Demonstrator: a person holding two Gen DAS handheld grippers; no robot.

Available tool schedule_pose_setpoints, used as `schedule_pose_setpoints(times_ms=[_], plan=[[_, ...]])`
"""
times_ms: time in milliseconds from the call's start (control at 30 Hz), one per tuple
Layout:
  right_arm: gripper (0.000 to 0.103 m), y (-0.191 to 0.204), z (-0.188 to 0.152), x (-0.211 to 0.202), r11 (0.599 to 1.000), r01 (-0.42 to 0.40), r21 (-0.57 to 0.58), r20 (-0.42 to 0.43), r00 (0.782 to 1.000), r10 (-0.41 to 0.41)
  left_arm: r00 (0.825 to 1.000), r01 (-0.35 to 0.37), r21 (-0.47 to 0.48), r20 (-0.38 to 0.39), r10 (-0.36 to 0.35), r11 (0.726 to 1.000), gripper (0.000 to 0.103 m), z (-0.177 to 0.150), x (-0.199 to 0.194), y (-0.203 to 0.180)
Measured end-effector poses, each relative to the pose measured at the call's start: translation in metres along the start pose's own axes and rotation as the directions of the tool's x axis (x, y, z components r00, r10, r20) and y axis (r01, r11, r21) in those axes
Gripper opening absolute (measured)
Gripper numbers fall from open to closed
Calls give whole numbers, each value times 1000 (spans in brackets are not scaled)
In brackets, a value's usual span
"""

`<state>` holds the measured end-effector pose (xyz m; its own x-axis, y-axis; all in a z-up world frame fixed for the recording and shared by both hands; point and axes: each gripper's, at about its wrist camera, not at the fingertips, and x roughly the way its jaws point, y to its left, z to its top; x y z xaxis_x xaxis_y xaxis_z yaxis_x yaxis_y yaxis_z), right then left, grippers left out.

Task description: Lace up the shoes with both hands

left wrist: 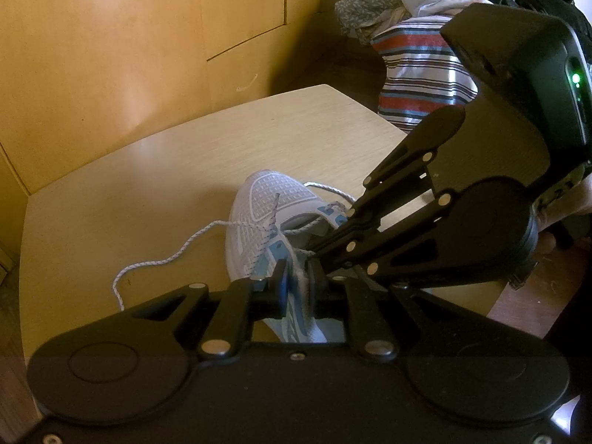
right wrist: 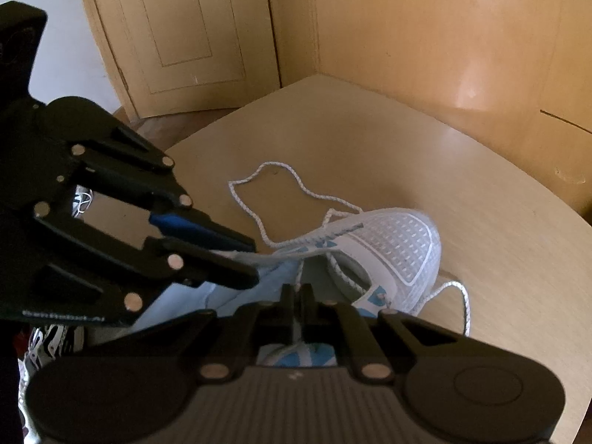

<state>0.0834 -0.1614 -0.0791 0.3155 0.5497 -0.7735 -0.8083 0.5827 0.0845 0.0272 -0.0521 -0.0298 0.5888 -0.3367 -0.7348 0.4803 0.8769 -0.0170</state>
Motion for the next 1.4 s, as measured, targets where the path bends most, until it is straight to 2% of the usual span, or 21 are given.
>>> schedule_pose_setpoints(times_ms=[400,833,1000,1333,1400], plan=[[4,4,-3,4,1000,1,-27,20,1000,0,1000,2,-1,-2,-2,1000,9,0,1,0],[4,11,-5,16,990,77,-119,116,991,-63,1000,2,-2,-3,-2,1000,9,0,1,-1],[4,14,-6,21,988,80,-130,136,989,-62,1000,7,-14,-4,-7,1000,9,0,2,2],[4,11,0,21,990,74,-119,129,990,-58,1000,5,-29,-2,-5,1000,11,0,0,2],[4,10,0,22,991,72,-116,127,990,-57,1000,-9,-32,-1,9,999,15,1,-1,1]])
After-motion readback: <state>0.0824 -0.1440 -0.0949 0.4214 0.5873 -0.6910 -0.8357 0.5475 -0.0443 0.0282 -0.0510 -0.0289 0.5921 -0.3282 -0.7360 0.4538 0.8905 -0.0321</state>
